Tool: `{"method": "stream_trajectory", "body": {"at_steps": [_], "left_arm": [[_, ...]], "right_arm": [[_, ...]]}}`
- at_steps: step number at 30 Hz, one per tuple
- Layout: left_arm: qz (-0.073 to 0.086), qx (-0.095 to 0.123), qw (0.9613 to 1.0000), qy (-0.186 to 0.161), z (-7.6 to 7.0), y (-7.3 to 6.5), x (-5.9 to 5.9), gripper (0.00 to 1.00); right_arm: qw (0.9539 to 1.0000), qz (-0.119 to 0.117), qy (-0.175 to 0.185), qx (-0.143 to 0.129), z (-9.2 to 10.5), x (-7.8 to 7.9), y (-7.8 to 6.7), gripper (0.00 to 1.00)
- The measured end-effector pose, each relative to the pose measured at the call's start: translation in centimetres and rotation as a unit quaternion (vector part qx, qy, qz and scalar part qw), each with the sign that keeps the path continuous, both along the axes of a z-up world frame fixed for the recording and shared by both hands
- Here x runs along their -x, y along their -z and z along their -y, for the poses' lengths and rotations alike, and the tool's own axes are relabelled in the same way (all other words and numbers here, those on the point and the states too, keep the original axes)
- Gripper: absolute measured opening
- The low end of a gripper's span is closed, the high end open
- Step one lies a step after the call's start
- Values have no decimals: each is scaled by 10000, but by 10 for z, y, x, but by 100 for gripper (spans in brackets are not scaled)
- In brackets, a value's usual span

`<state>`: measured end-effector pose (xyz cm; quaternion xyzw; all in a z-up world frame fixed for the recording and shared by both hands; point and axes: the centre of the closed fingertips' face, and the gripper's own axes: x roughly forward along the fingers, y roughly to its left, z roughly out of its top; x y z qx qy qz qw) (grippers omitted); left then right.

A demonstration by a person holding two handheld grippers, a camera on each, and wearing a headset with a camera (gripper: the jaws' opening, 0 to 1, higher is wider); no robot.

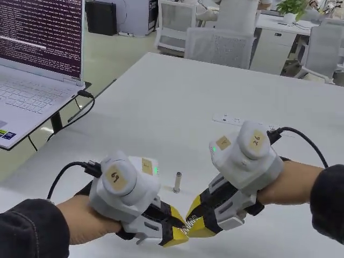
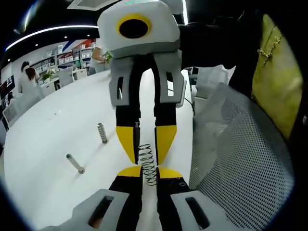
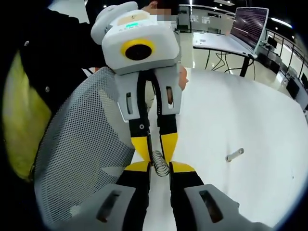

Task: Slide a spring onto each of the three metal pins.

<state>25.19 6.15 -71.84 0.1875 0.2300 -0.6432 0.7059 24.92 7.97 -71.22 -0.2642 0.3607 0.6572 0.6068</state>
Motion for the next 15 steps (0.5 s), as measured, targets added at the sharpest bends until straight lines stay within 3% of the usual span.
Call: {"method": "stream_trajectory", "body": {"at_steps": [6, 11, 13, 15], "left_arm": [[29, 7, 10000, 87, 1, 0, 2, 2], [142, 32, 9999, 74, 3, 0, 1, 2], [88, 69, 9999, 55, 3, 0, 2, 3], [136, 128, 9998, 52, 4, -1, 1, 4]], "right_arm": [[9999, -156, 40, 31, 2, 3, 1, 10], [9999, -86, -21, 85, 3, 5, 2, 8], [9999, -140, 6, 95, 4, 5, 1, 8], [9999, -99, 16, 98, 4, 4, 0, 8]]}}
